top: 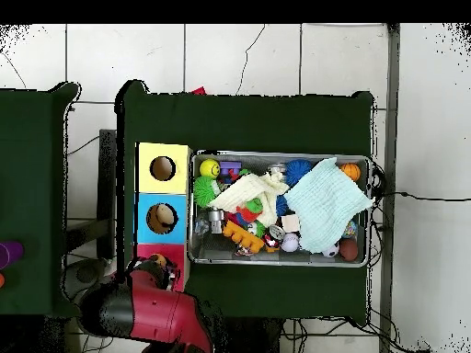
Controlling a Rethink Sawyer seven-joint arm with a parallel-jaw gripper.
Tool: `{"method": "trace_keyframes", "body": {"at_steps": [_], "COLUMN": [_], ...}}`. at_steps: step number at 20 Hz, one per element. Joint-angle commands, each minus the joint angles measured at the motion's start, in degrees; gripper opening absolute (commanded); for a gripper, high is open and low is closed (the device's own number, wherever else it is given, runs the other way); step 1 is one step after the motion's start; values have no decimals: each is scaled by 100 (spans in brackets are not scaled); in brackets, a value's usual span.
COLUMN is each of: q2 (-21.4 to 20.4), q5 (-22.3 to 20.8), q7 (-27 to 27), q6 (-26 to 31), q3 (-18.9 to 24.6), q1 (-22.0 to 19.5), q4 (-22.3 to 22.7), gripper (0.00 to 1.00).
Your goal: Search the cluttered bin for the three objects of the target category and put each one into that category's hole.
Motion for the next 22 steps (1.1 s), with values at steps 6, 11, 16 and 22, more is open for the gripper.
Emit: {"method": "trace_keyframes", "body": {"at_steps": [6,11,16,22], "q2": [129,-132,-258,-434], "q5": [323,454,590,781], "q7": [1661,1756,1743,1142], "q6": [-112,-307,-402,302], "q3": [137,290,395,815], "q1": [311,345,337,-427], "q4": [346,738,911,652], "gripper": [100,100,100,100]}}
